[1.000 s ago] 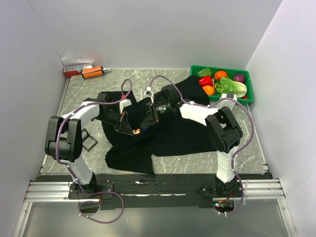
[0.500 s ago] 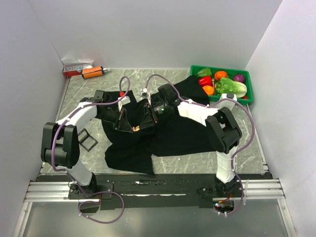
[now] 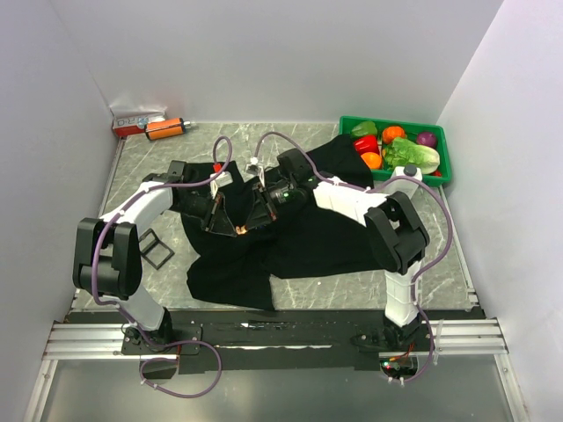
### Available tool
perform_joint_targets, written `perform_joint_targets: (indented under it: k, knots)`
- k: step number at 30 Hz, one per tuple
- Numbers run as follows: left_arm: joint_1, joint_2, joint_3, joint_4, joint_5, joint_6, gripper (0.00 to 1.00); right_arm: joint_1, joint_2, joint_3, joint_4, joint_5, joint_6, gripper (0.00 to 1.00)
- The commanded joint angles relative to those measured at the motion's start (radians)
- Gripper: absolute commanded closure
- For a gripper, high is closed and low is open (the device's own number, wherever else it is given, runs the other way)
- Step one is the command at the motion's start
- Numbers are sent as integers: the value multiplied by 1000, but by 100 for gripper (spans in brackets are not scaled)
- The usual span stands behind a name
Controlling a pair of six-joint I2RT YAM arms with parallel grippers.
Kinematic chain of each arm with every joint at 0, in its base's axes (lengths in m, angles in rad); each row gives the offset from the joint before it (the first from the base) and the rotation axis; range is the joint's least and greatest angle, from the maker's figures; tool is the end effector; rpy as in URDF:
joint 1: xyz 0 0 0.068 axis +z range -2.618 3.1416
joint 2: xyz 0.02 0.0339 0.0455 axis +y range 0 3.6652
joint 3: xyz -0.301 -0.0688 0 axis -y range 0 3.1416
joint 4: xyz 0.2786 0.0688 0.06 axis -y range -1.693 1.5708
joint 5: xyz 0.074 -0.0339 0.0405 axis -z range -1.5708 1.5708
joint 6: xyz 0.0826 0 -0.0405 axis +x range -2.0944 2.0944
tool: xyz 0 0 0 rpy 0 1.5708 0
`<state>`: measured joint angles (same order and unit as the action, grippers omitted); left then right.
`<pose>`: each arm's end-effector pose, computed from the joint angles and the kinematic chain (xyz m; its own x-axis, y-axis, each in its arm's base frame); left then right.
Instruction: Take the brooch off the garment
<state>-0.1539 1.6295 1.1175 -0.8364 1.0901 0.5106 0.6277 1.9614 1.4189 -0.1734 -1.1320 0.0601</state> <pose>0.3195 -0.1237 0.2204 -0.7118 0.3391 -0.6151 0.7015 0.2994 -0.6467 0.3498 0.3462 0.2278 -0.5784 -0.3882 -0.7175 -0.7690 -0.0340 0.6384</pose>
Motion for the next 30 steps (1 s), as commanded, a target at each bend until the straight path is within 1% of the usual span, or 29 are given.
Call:
perform_joint_targets:
  k: [1, 2, 3, 5, 6, 7, 8, 9, 10, 11, 12, 13, 14, 16, 17, 19, 22, 23, 24, 26, 27, 28, 30]
  knots:
    - [2, -20, 50, -13, 25, 8, 99, 20, -6, 61, 29, 12, -3, 81]
    - [2, -17, 51, -15, 24, 9, 99, 21, -6, 66, 29, 20, -5, 84]
    - [2, -14, 50, -16, 21, 9, 99, 23, -10, 68, 20, 40, -11, 91]
    - [2, -17, 53, -9, 13, 0, 97, 23, -15, 78, 0, 58, -42, 99]
    - [2, -17, 54, 0, 10, -12, 95, 23, -19, 86, -21, 75, -89, 100]
    - [2, -19, 54, 6, -1, -21, 91, 21, -24, 92, -64, 86, -112, 100]
    - [2, -22, 57, 17, -9, -35, 84, 23, -32, 104, -92, 104, -143, 100]
    - [4, -25, 59, 25, -13, -65, 72, 20, -59, 106, -112, 121, -205, 100]
    - [11, -36, 61, 42, -18, -79, 68, 20, -79, 89, -120, 162, -238, 100]
    - [14, -43, 61, 52, -15, -92, 61, 20, -105, 72, -114, 190, -264, 100]
    - [20, -51, 61, 60, -10, -121, 59, 21, -161, 51, -94, 219, -305, 100]
    - [36, -65, 64, 77, 7, -136, 57, 21, -189, 2, -34, 274, -322, 100]
    - [43, -72, 67, 82, 13, -150, 54, 21, -217, -23, -9, 291, -333, 100]
    - [65, -89, 77, 89, 19, -176, 51, 24, -269, -41, 14, 314, -382, 100]
    - [71, -94, 80, 89, 17, -178, 45, 27, -280, -43, 34, 331, -393, 100]
    - [91, -103, 88, 89, 10, -178, 43, 38, -308, -44, 46, 348, -434, 100]
    - [111, -105, 76, 128, -10, -198, 43, 55, -351, -76, 129, 409, -488, 100]
    - [116, -105, 68, 160, -7, -225, 43, 58, -370, -87, 156, 429, -491, 100]
    - [119, -103, 64, 180, -7, -239, 43, 59, -380, -98, 216, 443, -499, 100]
    - [120, -97, 50, 207, 1, -260, 43, 82, -401, -144, 282, 492, -509, 100]
    - [120, -96, 48, 226, 13, -276, 42, 95, -429, -171, 389, 538, -531, 100]
    - [120, -89, 45, 232, 14, -282, 42, 105, -443, -222, 431, 554, -545, 100]
    - [120, -83, 50, 227, 17, -281, 42, 129, -452, -245, 503, 604, -568, 100]
